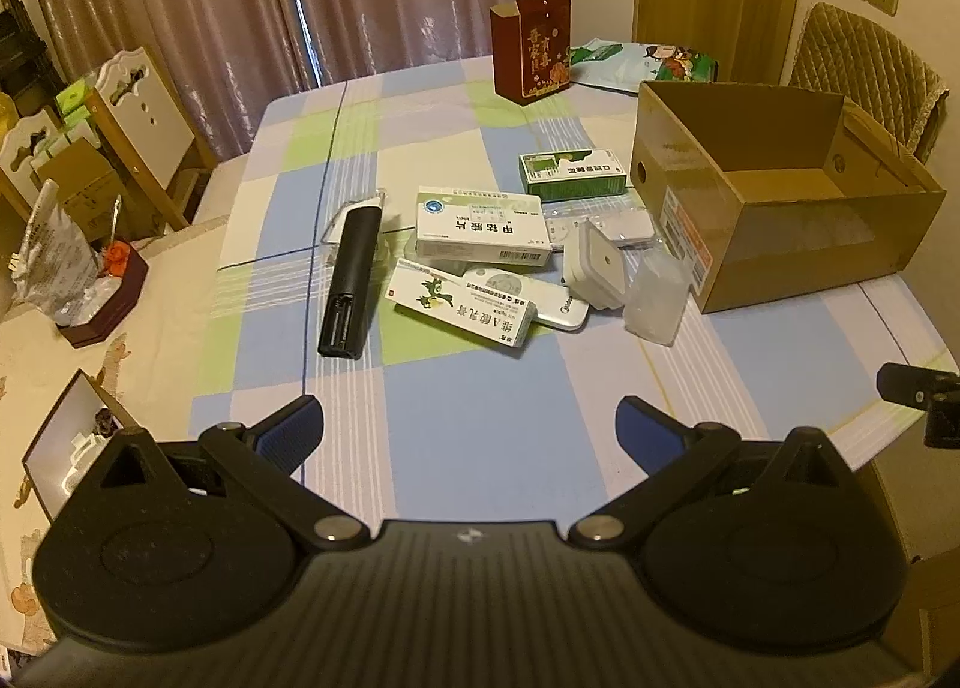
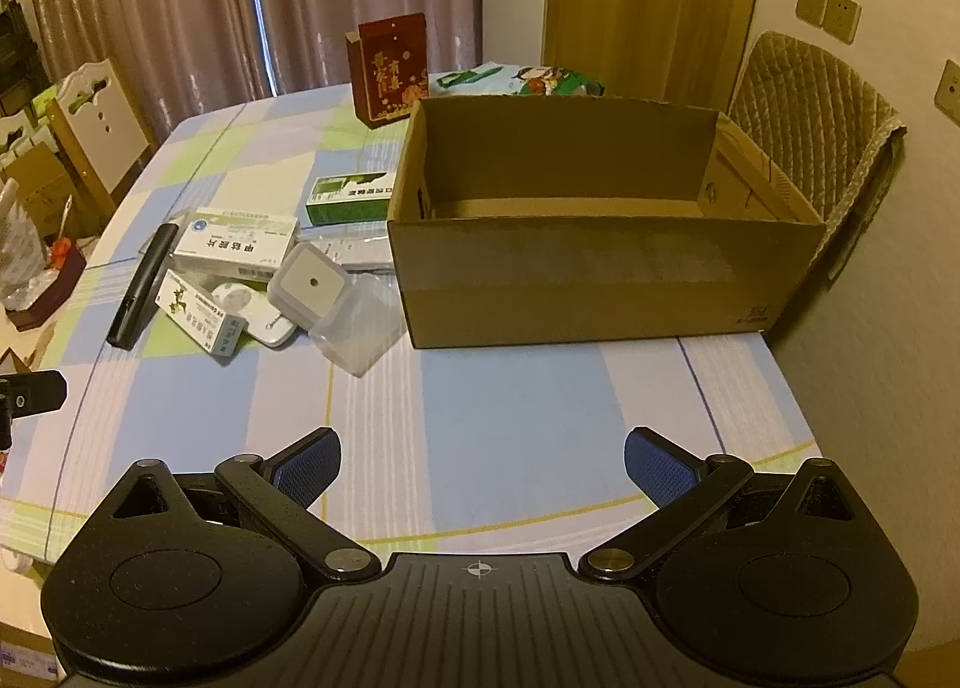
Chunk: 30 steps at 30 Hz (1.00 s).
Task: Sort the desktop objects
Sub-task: 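Grasp the black remote with the left tool while the right tool grasps the clear plastic cup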
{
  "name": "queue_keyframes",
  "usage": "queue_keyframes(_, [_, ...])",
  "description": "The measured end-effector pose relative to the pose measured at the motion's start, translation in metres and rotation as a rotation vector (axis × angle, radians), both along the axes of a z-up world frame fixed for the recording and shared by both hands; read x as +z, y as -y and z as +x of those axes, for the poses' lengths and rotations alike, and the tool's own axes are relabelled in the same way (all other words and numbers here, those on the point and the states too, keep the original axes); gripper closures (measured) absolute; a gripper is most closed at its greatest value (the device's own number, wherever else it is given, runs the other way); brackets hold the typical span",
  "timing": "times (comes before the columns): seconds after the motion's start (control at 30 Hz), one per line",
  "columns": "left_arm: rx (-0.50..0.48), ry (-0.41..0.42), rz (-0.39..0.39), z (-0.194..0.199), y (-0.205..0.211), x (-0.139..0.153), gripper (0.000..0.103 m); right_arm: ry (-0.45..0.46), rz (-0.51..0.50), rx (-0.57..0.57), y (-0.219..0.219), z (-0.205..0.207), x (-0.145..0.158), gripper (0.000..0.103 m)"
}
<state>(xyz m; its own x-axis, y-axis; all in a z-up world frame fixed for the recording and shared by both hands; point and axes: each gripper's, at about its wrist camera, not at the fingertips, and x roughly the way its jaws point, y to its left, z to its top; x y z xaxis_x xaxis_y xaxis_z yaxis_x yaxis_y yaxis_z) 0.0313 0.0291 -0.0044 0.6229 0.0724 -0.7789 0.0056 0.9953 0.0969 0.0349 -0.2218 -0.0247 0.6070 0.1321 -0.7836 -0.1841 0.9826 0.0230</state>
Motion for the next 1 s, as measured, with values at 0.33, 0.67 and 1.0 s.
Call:
queue_keyframes(0.33, [-0.007,-0.018,-0.017,0.021,-0.009,-0.009,0.001,-0.066,0.114,0.038,0.0,0.021,-0.014,0.0])
queue_keyframes(0.67, [0.011,-0.023,-0.017,0.044,-0.045,-0.024,0.001,-0.19,0.181,-0.041,0.005,0.053,-0.05,0.0])
queue_keyframes(1.0, [-0.008,-0.031,0.041,0.089,-0.098,-0.05,0.005,-0.242,0.206,-0.104,-0.003,0.083,-0.068,0.0])
